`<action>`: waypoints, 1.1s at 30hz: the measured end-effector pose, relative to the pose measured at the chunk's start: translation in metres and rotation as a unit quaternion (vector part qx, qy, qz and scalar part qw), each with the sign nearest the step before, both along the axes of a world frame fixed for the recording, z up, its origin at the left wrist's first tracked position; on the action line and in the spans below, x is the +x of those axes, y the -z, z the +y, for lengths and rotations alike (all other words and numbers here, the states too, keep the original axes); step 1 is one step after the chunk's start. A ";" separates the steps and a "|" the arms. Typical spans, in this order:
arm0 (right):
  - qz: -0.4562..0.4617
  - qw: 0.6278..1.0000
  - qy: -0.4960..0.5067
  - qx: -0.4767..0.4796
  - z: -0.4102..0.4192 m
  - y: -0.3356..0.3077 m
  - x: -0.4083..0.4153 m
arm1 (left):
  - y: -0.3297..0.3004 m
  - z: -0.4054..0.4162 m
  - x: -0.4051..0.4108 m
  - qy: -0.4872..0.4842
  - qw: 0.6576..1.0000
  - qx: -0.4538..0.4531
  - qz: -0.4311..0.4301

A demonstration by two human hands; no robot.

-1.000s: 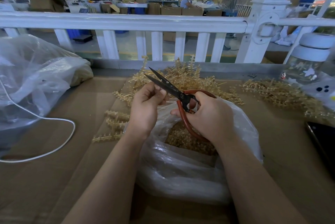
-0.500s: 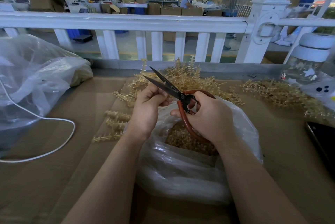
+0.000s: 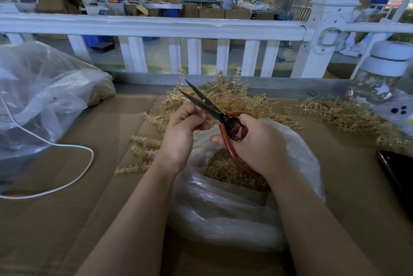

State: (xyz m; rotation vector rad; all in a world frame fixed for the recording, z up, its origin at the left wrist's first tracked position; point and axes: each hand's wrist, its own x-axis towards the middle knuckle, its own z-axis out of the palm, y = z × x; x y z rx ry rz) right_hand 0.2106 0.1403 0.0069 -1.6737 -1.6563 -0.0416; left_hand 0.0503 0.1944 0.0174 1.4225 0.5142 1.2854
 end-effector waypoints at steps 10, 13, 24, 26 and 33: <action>-0.004 1.000 0.006 0.006 0.002 -0.001 0.001 | -0.001 0.000 -0.001 -0.012 1.000 -0.009 0.006; -0.002 1.000 0.004 -0.001 0.002 -0.002 0.001 | -0.002 -0.001 -0.001 -0.017 1.000 -0.016 0.002; 0.219 0.974 -0.045 -0.044 0.006 -0.003 -0.002 | 0.000 -0.002 0.003 -0.047 0.993 -0.025 0.110; 0.242 0.967 -0.051 -0.056 0.008 -0.004 -0.004 | 0.000 -0.003 0.004 -0.035 0.991 -0.001 0.132; 0.316 0.941 -0.098 -0.075 0.009 -0.005 -0.007 | -0.002 -0.007 0.001 -0.030 0.990 0.008 0.134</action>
